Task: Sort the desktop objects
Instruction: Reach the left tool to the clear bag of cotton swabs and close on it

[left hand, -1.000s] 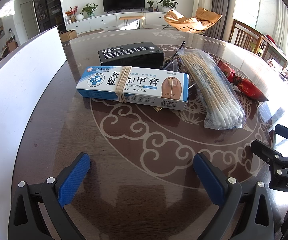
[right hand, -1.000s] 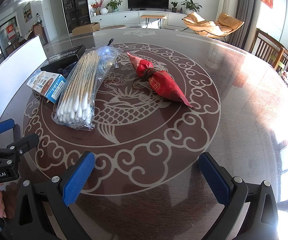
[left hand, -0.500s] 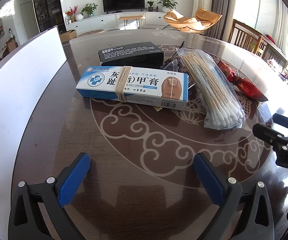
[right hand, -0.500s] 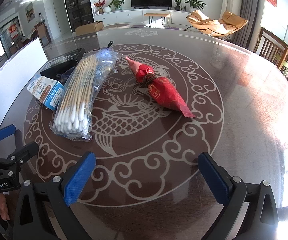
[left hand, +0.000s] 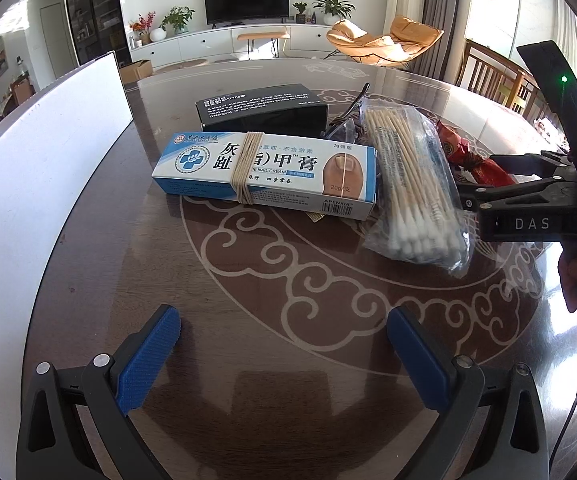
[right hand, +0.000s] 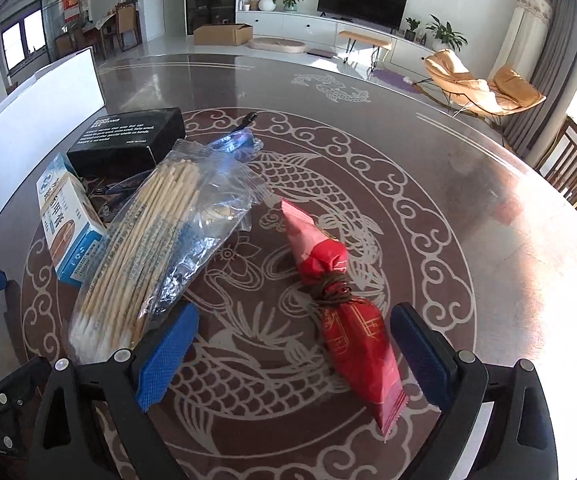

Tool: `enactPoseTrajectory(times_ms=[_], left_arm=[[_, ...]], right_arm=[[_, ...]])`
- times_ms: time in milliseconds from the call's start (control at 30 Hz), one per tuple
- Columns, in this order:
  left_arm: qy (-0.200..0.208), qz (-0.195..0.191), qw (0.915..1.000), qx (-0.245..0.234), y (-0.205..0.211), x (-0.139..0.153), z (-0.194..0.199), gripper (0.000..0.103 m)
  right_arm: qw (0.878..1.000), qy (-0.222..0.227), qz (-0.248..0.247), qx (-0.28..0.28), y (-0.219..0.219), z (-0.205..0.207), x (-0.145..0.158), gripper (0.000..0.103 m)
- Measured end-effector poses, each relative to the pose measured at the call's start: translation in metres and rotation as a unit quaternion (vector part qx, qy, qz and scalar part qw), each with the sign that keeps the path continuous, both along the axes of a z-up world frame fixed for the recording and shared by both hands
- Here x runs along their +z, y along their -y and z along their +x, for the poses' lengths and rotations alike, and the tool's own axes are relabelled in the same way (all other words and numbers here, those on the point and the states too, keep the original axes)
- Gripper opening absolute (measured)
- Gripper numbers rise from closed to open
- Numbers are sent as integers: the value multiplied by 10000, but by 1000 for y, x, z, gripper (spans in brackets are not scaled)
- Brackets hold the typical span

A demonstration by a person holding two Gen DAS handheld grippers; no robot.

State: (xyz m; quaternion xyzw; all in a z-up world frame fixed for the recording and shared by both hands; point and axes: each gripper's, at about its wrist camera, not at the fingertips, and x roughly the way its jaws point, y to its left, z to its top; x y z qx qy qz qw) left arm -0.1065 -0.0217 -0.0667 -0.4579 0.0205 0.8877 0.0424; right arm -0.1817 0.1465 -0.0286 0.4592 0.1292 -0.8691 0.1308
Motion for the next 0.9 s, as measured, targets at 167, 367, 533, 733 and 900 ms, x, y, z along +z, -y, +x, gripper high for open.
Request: enactPoseTrajectory(times_ms=[167, 367, 533, 733, 900], left_arm=[[-118, 563, 9981, -225, 12, 4, 9, 103], [-219, 1296, 9907, -362, 29, 7, 14, 103], [-53, 839, 9940, -699, 17, 5, -7, 103], [94, 165, 9927, -1193, -19, 3, -31, 103], [-74, -7, 9929, -1189, -29, 9, -30, 68]], right_arm=[[9950, 9, -302, 956, 43, 25, -11, 96], [9958, 51, -539, 734, 39, 41, -16, 93], [9975, -71, -564, 430, 6, 51, -16, 93], [9985, -51, -535, 64, -11, 49, -17, 99], [9984, -10, -563, -15, -13, 51, -17, 103]])
